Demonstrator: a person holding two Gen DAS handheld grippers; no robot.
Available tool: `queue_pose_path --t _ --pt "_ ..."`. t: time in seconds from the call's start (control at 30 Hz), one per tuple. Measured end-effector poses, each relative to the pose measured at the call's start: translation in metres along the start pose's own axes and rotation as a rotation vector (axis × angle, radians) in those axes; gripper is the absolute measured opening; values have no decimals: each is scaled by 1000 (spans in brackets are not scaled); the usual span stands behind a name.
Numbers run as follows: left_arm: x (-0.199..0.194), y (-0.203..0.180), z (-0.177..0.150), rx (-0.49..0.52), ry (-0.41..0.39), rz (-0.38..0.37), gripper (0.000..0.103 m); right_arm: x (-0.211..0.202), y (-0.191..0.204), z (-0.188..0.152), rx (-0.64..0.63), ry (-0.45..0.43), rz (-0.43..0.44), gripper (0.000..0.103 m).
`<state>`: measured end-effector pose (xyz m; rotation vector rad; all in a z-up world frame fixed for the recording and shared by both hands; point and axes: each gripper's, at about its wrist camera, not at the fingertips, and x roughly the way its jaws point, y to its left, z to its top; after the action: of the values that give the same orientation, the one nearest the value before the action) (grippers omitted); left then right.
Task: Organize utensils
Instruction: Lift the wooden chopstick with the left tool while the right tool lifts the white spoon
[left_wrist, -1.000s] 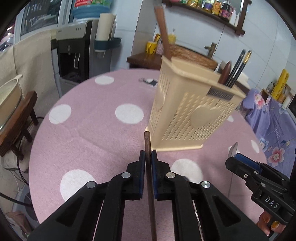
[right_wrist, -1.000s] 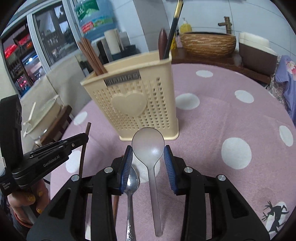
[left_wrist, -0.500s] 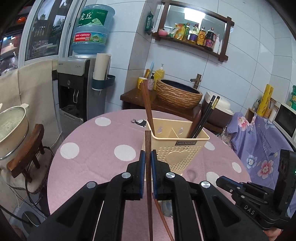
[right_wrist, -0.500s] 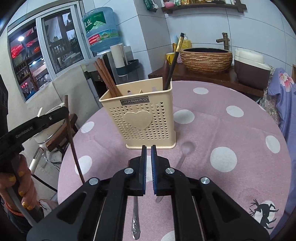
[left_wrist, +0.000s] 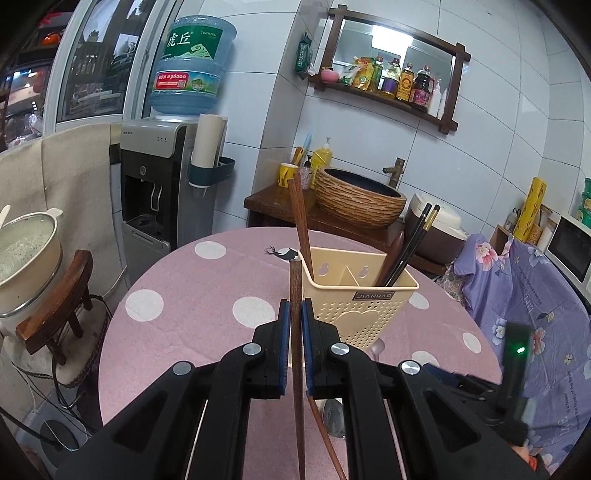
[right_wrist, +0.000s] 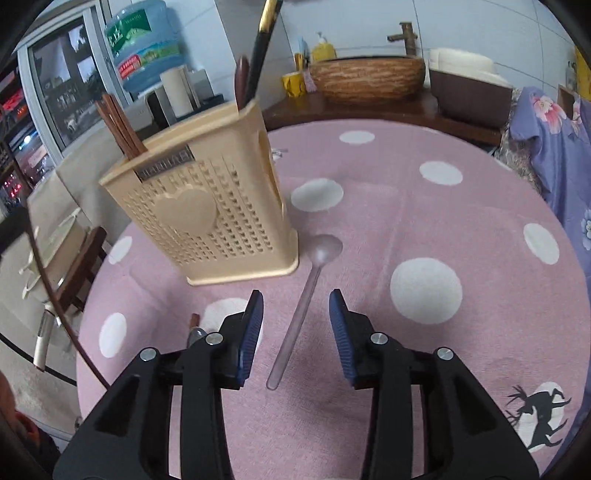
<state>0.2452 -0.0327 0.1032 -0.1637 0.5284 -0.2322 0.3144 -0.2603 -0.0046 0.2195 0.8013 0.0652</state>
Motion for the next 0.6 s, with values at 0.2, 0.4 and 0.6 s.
queue_pose_path --t 0.2,0.4,0.6 --pt "-1 0 -1 4 -6 2 8 42 13 -9 -29 84 -60 38" --pt "-1 -1 -1 9 -9 2 8 63 31 -17 -106 134 -176 16" --pt "-2 -3 -1 8 -8 -6 8 49 26 -33 -126 163 -165 11"
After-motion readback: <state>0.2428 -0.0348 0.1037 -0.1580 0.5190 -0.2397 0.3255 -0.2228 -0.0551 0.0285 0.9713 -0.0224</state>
